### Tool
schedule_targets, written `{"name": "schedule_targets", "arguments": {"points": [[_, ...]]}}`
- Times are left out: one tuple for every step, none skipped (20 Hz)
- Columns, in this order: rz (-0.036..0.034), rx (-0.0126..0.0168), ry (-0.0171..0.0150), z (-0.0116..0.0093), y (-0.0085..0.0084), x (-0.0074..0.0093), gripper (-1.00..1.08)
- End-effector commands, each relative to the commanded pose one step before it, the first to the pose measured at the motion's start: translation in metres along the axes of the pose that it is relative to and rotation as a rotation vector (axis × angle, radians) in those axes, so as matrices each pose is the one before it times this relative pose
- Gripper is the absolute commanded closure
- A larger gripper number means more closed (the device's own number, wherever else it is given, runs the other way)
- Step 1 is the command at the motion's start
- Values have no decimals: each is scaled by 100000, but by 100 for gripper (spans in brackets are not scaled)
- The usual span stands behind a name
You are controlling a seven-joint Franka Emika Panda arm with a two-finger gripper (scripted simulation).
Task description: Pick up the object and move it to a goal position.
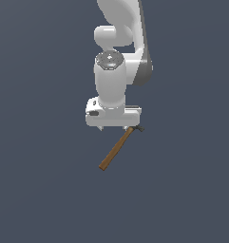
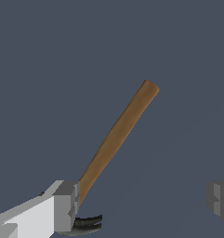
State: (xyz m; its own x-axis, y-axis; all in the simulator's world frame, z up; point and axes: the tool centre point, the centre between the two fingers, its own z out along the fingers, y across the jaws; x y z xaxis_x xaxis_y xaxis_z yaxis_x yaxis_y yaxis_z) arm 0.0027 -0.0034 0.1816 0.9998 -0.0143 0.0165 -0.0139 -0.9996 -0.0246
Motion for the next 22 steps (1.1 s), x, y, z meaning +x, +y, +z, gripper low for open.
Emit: {"name": "schedule_targets", "arguments": {"points": [[0,0,0,0,1,0,-92],[0,0,0,-5,51,-10,-92],[-60,-98,-76,33,97,-17,-92],[-60,-97,-78,25,194,-36,-92],[-97,-152,-124,43,257,-49,-92],[-127,-189,-157,53,324,-63,-92],[-157,-217,-183,59,390,-78,-92],[-172,-215,-185,58,377,-78,-92],[-151,-166,-145,43,295,-63,-92],[-122,-114,-101,25,219,-47,-92],[-108,-82,-73,18,132,-28,-92],[-57,-29,-25,0,72,-14,-92],[0,0,0,-3,13,1,-92],[0,0,0,10,-84,17,-92],[159,68,58,-7,-60,7,-92],[316,15,2,49,-42,-4,-92],[483,5,-13,79,-22,-15,-92],[606,7,-15,99,-32,-19,-92],[717,13,-13,115,-47,-21,-92],[831,18,-11,132,-61,-23,-92],[946,22,-11,150,-74,-27,-92],[1067,24,-12,168,-81,-31,-92]]}}
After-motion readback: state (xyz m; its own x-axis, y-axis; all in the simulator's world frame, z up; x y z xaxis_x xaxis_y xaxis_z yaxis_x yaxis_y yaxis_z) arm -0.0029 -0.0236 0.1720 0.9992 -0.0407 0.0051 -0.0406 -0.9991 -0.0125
